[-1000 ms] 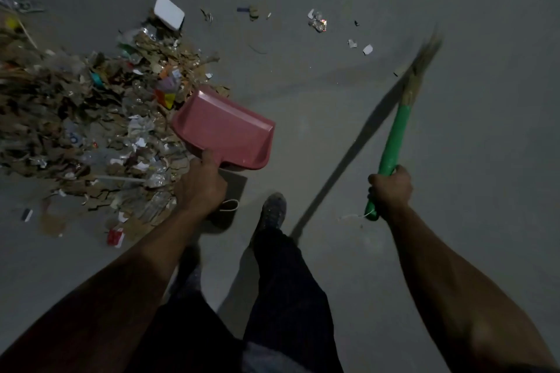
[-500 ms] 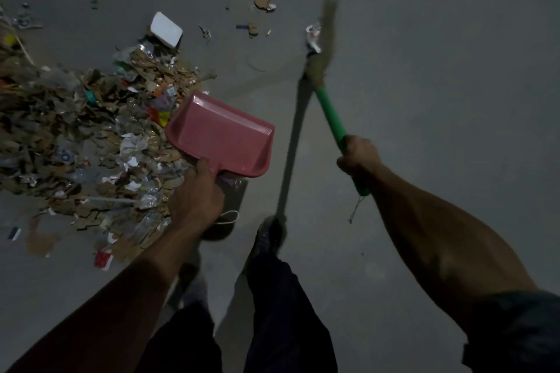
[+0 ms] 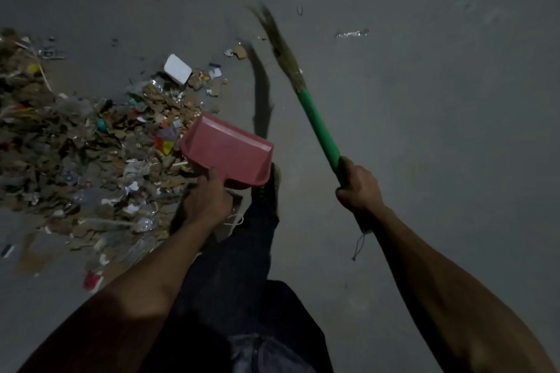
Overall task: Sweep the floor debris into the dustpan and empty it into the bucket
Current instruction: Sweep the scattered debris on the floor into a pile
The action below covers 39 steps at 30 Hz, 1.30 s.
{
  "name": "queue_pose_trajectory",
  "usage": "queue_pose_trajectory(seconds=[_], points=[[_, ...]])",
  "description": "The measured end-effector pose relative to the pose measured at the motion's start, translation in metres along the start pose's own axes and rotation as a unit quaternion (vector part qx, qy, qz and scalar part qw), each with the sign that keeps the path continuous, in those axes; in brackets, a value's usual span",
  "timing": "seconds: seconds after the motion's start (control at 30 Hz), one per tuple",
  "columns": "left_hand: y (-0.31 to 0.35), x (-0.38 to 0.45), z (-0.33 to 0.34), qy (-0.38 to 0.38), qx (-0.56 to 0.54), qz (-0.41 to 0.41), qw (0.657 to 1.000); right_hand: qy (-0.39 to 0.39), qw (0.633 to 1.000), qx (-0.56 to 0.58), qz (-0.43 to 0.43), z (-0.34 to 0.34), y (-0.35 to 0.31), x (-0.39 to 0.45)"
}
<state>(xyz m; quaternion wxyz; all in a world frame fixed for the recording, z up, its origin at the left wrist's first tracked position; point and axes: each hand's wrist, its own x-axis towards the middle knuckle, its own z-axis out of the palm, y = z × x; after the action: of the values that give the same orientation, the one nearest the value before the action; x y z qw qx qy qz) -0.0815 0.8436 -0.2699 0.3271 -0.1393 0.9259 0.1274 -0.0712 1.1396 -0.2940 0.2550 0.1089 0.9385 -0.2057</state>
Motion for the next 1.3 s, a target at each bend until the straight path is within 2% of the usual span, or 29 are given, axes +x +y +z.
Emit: queue_pose_trajectory(seconds=[0.17,0.33,0.53,0.63,0.77,0.93,1.1,1.2,1.3], points=[[0.038,0.056,-0.017,0.008,-0.026,0.022,0.999,0.045,0.993,0.062,0.089,-0.039,0.013,0.063],[0.076,0.116,-0.034,0.007,-0.047,0.012,0.999,0.070,0.967,0.156,0.189,-0.074,0.015,0.160],[0.106,0.177,-0.050,0.024,-0.064,-0.026,0.997,0.045,0.943,0.188,0.272,-0.115,0.019,0.282],[0.109,0.198,-0.058,0.026,-0.065,-0.039,0.997,-0.026,0.964,0.097,0.247,-0.124,0.017,0.314],[0.107,0.214,-0.068,0.019,-0.057,-0.065,0.996,-0.108,0.987,-0.081,0.082,-0.107,-0.011,0.306],[0.101,0.213,-0.083,0.002,-0.059,-0.093,0.994,-0.181,0.977,-0.110,-0.026,-0.082,-0.053,0.279],[0.096,0.206,-0.101,-0.014,-0.068,-0.119,0.990,-0.134,0.988,-0.052,-0.062,-0.099,-0.052,0.260],[0.094,0.203,-0.109,-0.015,-0.083,-0.124,0.989,-0.083,0.996,-0.007,-0.024,-0.115,-0.047,0.267],[0.088,0.201,-0.111,-0.011,-0.095,-0.131,0.987,-0.069,0.997,0.016,0.030,-0.126,-0.056,0.290]])
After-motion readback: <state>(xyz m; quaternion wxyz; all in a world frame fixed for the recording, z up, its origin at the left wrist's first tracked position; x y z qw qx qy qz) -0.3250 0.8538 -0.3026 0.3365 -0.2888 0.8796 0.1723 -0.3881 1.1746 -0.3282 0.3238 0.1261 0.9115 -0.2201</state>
